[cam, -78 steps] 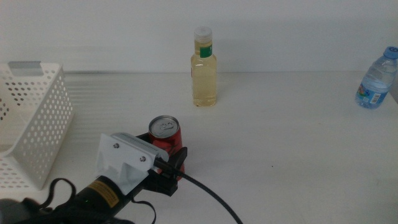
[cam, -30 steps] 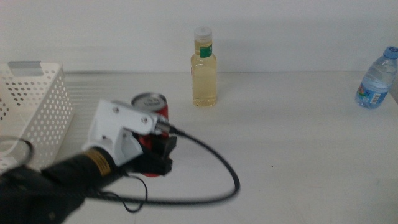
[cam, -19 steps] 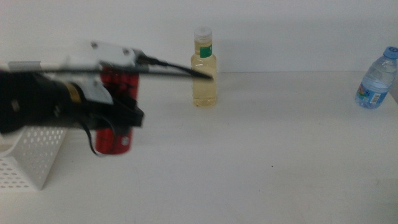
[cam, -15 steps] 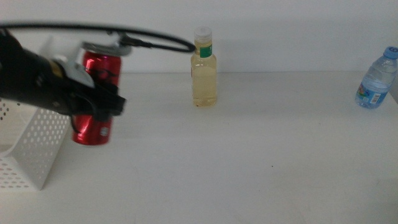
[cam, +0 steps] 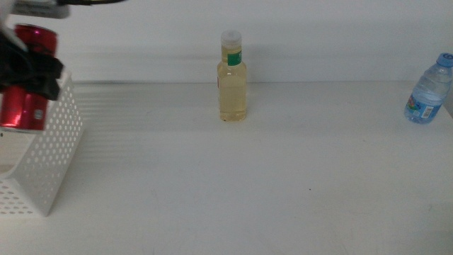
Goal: Use arms to grab the bottles and put them into the dustbin to the left of the table.
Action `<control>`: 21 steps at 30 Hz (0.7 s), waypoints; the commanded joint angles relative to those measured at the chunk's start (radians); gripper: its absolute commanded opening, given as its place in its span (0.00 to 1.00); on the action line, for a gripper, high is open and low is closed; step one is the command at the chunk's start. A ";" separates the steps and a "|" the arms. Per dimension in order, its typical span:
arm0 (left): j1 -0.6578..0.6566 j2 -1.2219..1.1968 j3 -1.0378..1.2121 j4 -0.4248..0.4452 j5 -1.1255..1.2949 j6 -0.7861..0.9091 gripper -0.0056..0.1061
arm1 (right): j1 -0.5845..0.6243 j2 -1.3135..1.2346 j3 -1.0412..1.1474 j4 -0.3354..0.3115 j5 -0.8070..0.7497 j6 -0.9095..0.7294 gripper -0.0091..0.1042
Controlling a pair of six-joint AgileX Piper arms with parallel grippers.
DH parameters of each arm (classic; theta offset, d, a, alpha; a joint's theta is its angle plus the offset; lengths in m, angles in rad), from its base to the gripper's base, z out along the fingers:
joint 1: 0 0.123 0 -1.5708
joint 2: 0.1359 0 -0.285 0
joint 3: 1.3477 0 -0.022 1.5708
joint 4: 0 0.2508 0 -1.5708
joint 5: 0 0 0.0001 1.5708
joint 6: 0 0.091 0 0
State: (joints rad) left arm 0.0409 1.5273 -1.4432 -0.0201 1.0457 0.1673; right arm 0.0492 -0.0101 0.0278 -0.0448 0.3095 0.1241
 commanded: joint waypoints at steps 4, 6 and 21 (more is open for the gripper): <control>0.119 0.040 -0.144 -0.001 0.024 0.045 0.01 | -0.007 -0.027 -0.008 -0.013 -0.073 -0.007 0.64; 0.157 0.068 -0.170 -0.001 0.033 0.070 0.01 | -0.007 -0.027 -0.008 -0.013 -0.073 -0.007 0.64; 0.264 0.288 -0.192 0.002 -0.043 0.100 0.01 | -0.007 -0.027 -0.008 -0.013 -0.073 -0.007 0.64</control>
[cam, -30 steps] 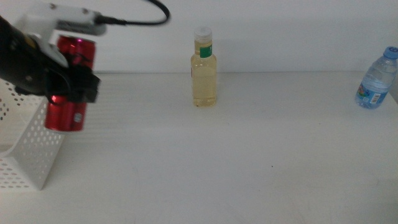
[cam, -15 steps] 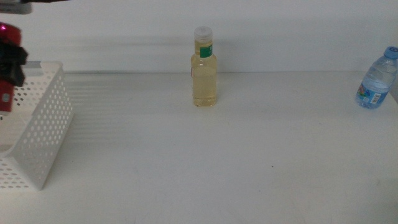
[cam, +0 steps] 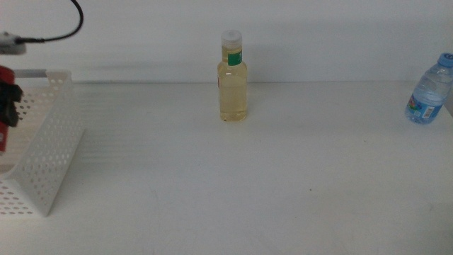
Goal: Use arms to grab the bottles and put them into the dustbin to the left of the table.
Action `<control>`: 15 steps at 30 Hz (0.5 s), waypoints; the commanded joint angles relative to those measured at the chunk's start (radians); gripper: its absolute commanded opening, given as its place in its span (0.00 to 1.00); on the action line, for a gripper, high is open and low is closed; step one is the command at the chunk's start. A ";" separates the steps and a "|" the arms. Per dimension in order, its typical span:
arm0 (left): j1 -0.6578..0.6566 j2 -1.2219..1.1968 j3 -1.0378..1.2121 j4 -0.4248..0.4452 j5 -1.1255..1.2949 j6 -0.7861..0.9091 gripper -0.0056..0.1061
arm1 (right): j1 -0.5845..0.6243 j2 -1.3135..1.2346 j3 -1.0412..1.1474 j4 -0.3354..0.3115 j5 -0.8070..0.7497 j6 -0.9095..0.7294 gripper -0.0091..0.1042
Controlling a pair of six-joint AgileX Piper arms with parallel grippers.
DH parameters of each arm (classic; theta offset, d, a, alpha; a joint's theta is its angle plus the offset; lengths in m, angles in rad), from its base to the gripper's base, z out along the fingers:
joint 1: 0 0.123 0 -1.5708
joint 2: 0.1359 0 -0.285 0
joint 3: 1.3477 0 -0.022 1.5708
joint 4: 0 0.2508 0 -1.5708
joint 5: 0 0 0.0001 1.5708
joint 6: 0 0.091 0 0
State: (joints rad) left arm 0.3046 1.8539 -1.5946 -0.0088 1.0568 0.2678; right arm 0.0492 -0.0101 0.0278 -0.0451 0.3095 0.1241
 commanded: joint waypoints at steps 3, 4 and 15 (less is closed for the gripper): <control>0.000 0.002 -0.041 -0.008 -0.060 -0.001 0.01 | -0.007 -0.027 -0.008 -0.013 -0.073 -0.007 0.64; 0.000 0.015 -0.041 -0.005 -0.059 -0.001 0.01 | -0.007 -0.027 -0.008 -0.013 -0.073 -0.007 0.64; 0.000 0.105 -0.037 0.009 -0.073 -0.002 0.04 | -0.007 -0.027 -0.008 -0.013 -0.073 -0.007 0.64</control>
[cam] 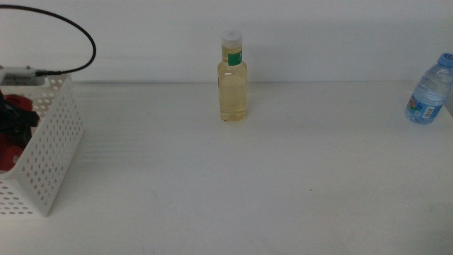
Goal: Use arms to grab the bottles and put them into the dustbin to the left of the table.
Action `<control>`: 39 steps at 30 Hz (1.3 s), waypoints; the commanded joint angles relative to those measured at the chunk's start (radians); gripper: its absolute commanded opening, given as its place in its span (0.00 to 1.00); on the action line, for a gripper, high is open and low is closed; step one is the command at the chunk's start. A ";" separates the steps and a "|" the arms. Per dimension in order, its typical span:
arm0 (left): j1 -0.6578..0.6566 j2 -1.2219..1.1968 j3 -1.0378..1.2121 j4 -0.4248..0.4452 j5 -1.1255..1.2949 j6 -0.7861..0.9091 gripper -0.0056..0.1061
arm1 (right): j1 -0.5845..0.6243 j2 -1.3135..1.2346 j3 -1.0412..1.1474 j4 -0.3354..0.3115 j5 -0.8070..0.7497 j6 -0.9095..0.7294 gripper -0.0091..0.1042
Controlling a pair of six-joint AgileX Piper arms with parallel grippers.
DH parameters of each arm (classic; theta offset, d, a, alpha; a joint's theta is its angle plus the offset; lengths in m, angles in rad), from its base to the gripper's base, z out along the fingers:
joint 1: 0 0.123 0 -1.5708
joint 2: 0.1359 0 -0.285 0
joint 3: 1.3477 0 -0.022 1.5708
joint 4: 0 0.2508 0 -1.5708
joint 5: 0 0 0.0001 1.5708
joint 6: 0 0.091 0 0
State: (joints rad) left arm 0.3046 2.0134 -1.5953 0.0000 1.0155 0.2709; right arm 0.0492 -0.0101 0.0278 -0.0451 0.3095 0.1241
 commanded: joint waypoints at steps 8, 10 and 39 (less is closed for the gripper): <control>0.000 -0.039 -0.037 0.007 -0.043 -0.005 0.37 | -0.007 -0.027 -0.008 -0.013 -0.073 -0.007 0.64; 0.000 -0.039 -0.037 0.000 -0.043 -0.005 0.50 | -0.007 -0.027 -0.008 -0.013 -0.073 -0.007 0.64; -0.216 -0.482 -0.170 -0.046 0.151 -0.167 0.86 | -0.007 -0.027 -0.008 -0.013 -0.073 -0.007 0.64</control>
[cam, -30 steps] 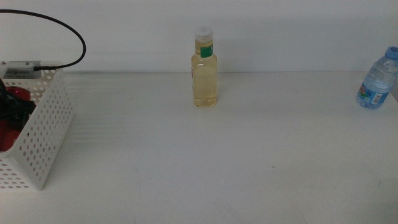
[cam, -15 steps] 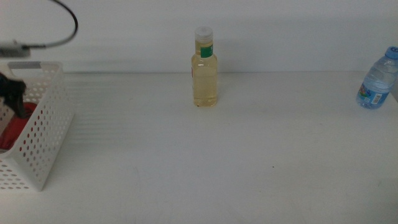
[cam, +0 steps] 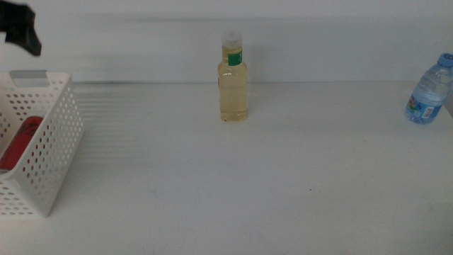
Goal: Use arms to grab the bottles and put them into the dustbin to the left of the table.
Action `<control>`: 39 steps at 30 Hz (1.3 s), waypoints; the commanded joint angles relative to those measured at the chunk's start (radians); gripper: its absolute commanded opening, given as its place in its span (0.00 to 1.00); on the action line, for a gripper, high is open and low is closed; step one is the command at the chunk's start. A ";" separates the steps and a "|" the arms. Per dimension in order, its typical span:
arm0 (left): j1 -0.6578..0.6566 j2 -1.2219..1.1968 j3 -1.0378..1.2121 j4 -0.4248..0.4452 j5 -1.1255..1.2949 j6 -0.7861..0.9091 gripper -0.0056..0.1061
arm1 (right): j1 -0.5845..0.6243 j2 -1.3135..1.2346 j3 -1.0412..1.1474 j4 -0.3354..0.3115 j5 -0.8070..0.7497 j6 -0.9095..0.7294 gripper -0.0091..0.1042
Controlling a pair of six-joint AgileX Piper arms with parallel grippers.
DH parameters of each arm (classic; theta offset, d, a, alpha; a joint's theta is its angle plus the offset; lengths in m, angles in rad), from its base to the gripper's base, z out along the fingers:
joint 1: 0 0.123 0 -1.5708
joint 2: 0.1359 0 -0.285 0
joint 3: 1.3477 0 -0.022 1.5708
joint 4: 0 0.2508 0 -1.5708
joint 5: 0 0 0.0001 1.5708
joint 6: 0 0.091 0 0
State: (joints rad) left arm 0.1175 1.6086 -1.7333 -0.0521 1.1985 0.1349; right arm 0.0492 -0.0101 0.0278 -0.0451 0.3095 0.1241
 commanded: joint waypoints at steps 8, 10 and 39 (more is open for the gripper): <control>-0.184 -0.200 -0.032 0.045 -0.043 -0.107 0.86 | -0.007 -0.027 -0.008 -0.013 -0.073 -0.007 0.64; -0.231 -0.209 -0.032 0.052 -0.066 -0.120 0.86 | -0.007 -0.027 -0.008 -0.013 -0.073 -0.007 0.64; -0.599 0.113 -0.032 0.000 -0.657 -0.187 0.86 | -0.007 -0.027 -0.008 -0.013 -0.073 -0.007 0.64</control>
State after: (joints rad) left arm -0.4743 1.7498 -1.7344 -0.0396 0.6495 -0.0305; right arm 0.0492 -0.0101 0.0278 -0.0451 0.3095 0.1241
